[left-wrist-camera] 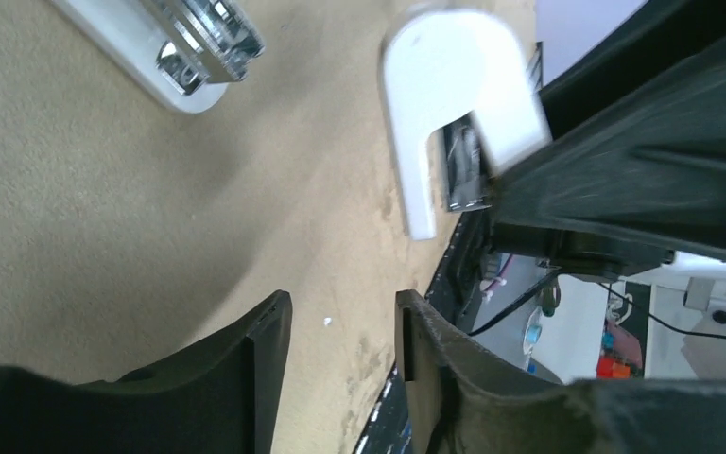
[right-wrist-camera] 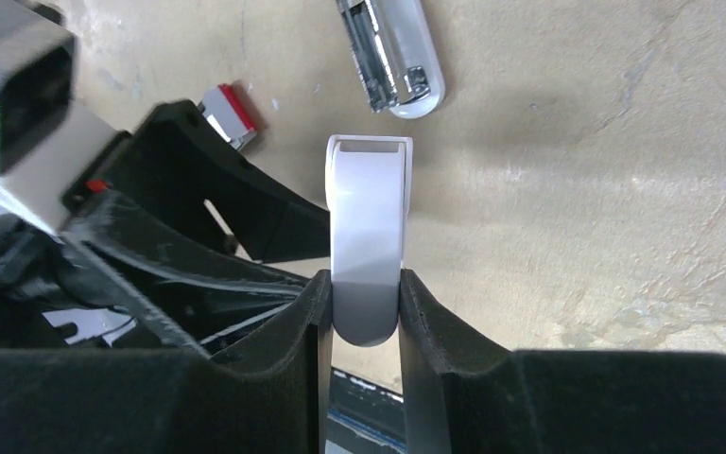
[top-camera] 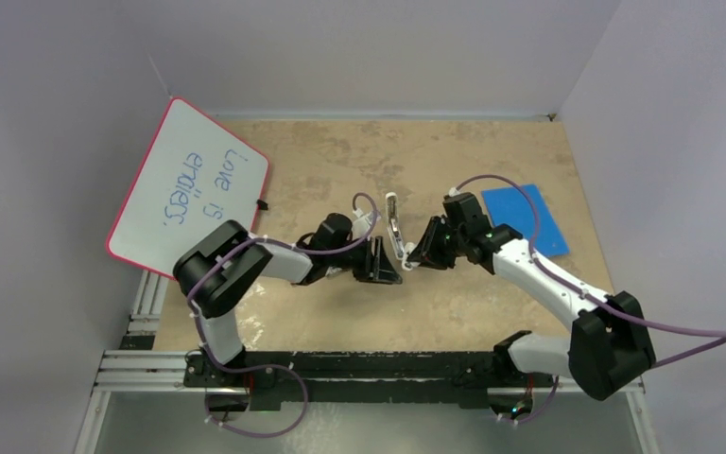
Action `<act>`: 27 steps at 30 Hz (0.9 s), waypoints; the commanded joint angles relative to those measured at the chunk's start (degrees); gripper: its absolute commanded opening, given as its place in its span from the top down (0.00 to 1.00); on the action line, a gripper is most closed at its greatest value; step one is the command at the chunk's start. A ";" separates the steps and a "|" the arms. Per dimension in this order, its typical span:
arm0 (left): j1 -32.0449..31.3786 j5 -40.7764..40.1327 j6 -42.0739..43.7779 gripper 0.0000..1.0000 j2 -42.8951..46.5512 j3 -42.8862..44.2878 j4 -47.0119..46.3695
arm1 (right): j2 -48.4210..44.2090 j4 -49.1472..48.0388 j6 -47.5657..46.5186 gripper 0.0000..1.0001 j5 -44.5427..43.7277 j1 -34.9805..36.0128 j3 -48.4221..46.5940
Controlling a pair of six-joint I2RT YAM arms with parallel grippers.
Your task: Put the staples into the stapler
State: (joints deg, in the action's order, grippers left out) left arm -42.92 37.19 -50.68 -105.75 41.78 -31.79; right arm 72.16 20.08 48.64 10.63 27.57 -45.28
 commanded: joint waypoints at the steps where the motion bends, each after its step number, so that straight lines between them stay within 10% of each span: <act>1: 0.85 -1.11 -3.77 0.53 6.42 -1.08 -4.93 | -2.95 -2.24 -2.10 0.80 4.56 -0.15 1.34; 8: 1.57 -1.59 -6.04 0.44 7.43 -0.91 -5.10 | -4.89 -3.57 -2.79 0.80 8.02 -0.10 2.37; 14: 2.13 1.54 -11.05 0.74 3.88 -0.28 -10.48 | -5.47 -4.23 -3.19 0.82 9.23 -0.15 3.07; 27: 2.14 3.51 -9.66 0.99 0.08 2.16 -7.91 | -5.24 -5.35 -3.69 0.83 10.32 -0.15 3.34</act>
State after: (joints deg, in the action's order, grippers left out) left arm -40.88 39.48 -62.41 -104.38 41.32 -39.68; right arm 67.85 17.63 45.43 17.72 27.57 -41.58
